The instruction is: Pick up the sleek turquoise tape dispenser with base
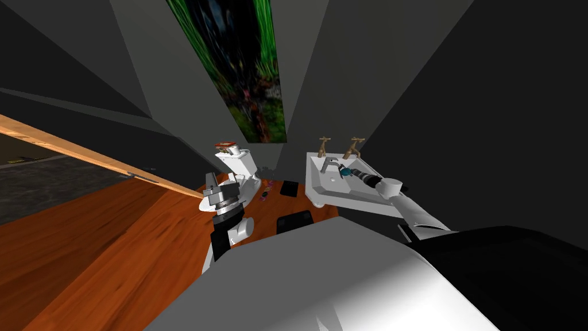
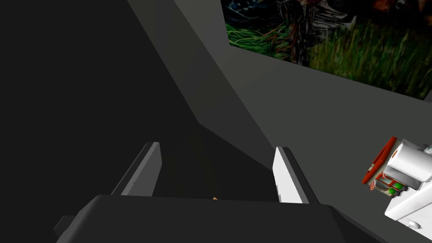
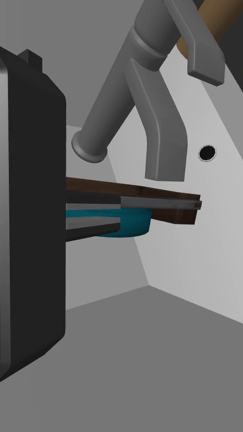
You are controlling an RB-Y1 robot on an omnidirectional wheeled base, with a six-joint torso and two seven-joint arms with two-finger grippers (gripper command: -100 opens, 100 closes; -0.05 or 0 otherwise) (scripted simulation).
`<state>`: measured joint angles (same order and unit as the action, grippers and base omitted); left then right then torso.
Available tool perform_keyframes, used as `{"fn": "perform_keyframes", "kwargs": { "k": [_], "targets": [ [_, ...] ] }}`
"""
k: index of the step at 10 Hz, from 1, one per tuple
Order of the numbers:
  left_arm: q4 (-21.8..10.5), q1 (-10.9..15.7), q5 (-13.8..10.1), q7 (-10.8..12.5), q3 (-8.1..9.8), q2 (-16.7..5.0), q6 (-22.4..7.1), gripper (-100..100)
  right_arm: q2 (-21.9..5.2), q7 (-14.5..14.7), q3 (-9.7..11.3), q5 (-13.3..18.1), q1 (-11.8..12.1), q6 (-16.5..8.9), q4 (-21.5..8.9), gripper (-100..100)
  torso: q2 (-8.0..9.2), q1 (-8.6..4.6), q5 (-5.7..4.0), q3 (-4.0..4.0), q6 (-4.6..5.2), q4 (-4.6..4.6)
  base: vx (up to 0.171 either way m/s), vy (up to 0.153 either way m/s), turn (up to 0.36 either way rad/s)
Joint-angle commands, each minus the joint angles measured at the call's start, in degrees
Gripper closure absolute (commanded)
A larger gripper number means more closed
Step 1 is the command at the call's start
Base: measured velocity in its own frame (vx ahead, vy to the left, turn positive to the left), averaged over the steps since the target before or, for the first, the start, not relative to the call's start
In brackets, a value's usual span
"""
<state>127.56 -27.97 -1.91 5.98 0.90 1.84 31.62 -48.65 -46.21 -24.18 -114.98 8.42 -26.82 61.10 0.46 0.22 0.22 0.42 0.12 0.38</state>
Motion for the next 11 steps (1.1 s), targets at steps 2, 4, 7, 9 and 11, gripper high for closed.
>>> {"fn": "perform_keyframes", "kwargs": {
  "k": [2, 4, 7, 9, 11],
  "targets": [
    [0.0, 0.0, 0.0, 0.0, 0.00, 0.0, 0.0, 0, -2.9, 4.1, 4.1, -4.6, 4.6, 2.9, 4.5, 100, -0.32, 0.06, 0.06, -0.16, -0.01, -0.03, 0.126, 0.013, -0.046],
    [0.0, 0.0, 0.0, 0.0, 0.00, 0.0, 0.0, 0, -2.9, 4.3, 4.1, -7.9, 7.9, 2.9, 7.6, 100, -0.47, 0.20, 0.05, -0.26, -0.34, -0.05, 0.048, -0.014, 0.004],
    [0.0, 0.0, 0.0, 0.0, 0.00, 0.0, 0.0, 0, -2.9, 4.3, 4.1, -13.3, 9.4, 2.9, 8.4, 100, -0.20, 0.48, 0.13, -0.09, -0.42, 0.03, -0.004, -0.001, 0.006],
    [0.0, 0.0, 0.0, 0.0, 0.01, 0.0, 0.0, 0, -5.8, 8.5, 8.0, -16.7, 13.7, 5.6, 12.4, 100, -0.47, 0.64, 0.29, -0.18, -0.46, 0.06, 0.144, -0.005, -0.046],
    [0.0, 0.0, 0.0, 0.0, 0.00, 0.0, 0.0, 0, -5.8, 9.0, 8.0, -20.2, 17.3, 5.6, 15.6, 100, -0.58, 0.79, 0.26, -0.27, -0.66, 0.02, 0.043, 0.001, 0.014]
  ]
}}
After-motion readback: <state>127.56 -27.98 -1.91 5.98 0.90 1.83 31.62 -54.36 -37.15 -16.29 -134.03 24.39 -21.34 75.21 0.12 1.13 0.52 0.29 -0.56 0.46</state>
